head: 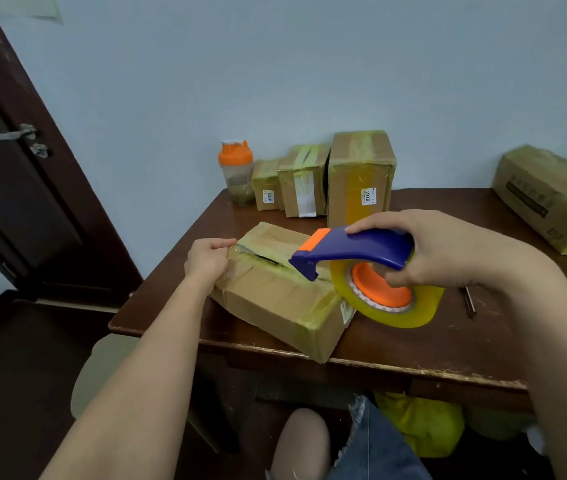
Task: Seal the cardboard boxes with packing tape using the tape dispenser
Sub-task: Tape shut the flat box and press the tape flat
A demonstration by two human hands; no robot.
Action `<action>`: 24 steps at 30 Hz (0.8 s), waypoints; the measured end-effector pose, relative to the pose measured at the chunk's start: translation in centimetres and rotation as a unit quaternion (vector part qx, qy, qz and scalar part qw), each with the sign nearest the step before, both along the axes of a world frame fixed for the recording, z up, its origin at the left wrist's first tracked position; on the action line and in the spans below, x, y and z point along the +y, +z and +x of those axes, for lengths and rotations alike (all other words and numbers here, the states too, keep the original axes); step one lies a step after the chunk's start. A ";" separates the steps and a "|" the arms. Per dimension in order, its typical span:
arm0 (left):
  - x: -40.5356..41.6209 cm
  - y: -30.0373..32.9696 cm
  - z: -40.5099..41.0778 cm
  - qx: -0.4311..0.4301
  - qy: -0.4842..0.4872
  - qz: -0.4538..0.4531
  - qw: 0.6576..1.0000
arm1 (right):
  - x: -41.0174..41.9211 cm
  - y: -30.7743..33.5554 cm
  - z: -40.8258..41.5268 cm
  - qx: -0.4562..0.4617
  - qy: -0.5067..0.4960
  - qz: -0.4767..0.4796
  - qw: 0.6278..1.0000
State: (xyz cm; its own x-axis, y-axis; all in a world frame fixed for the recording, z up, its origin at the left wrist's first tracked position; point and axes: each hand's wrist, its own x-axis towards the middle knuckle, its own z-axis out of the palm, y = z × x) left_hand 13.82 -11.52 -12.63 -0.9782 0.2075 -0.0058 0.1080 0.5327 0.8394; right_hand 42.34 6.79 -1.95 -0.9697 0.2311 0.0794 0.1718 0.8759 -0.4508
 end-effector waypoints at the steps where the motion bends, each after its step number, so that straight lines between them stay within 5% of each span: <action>1: 0.0 0.0 0.0 -0.003 0.007 0.001 1.000 | 0.2 -0.2 0.5 -0.004 -0.003 -0.002 1.000; 24: 0.4 0.3 2.1 0.042 0.024 -0.021 0.999 | 1.8 -5.2 3.4 -0.054 -0.031 -0.066 0.996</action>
State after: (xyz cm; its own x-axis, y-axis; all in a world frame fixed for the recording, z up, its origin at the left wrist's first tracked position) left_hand 15.87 -11.11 -12.36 -0.9844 0.1620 0.0680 0.1500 0.5739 0.8051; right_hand 45.74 8.54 -7.14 -0.9544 0.2927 -0.0594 0.2776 0.7961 -0.5377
